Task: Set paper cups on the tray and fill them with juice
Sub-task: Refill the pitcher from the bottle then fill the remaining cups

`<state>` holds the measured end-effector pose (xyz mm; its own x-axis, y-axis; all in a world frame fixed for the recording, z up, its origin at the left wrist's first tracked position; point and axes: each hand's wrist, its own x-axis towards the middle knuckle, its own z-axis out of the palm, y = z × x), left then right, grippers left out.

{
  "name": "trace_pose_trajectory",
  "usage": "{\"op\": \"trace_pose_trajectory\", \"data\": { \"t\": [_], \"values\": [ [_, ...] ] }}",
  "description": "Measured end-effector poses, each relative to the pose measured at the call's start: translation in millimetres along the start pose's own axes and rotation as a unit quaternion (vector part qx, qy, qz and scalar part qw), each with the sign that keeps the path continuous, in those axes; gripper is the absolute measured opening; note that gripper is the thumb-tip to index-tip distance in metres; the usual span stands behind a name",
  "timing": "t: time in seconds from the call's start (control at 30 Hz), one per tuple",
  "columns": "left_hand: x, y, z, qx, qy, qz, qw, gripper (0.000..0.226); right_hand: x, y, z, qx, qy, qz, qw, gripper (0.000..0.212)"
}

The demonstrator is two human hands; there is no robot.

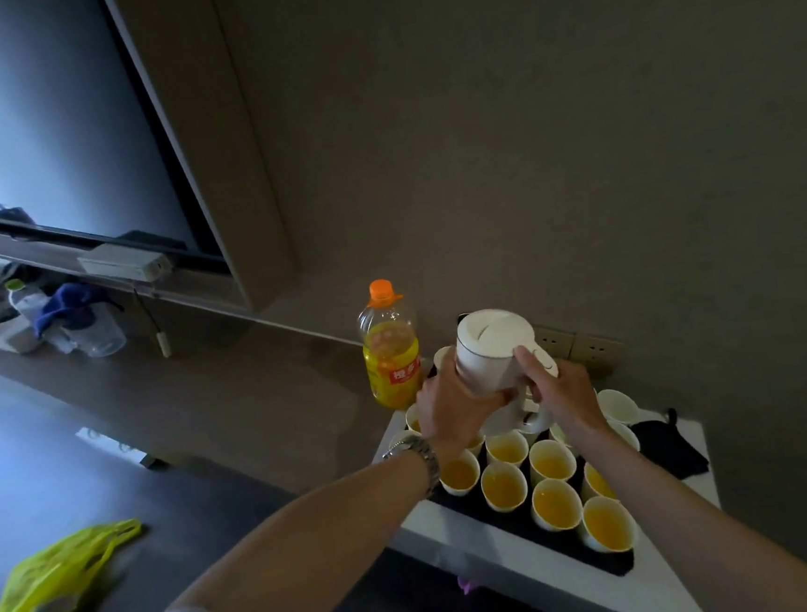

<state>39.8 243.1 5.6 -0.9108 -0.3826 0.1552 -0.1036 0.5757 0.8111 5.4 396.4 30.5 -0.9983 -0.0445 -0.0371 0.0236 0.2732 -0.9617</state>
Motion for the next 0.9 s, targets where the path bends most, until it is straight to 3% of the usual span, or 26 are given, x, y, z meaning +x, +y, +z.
{"op": "trace_pose_trajectory", "data": {
  "t": [0.2,0.47,0.6,0.77,0.9],
  "values": [
    [-2,2,43,-0.082,-0.024,-0.091,0.992,0.101,21,14,-19,-0.038,-0.015,0.001,0.999,0.041],
    [5,-1,62,-0.102,-0.027,-0.116,0.988,0.096,40,26,-20,-0.043,-0.017,0.017,0.999,0.056],
    [11,2,61,-0.107,-0.022,-0.127,0.986,0.093,49,17,-18,-0.055,-0.02,0.027,0.998,0.042],
    [15,5,59,-0.141,-0.018,-0.141,0.98,0.102,59,9,-14,-0.097,-0.025,0.023,0.995,0.044],
    [20,1,59,-0.157,-0.022,-0.153,0.975,0.094,64,4,-10,-0.108,-0.028,0.035,0.993,0.047]
  ]
}}
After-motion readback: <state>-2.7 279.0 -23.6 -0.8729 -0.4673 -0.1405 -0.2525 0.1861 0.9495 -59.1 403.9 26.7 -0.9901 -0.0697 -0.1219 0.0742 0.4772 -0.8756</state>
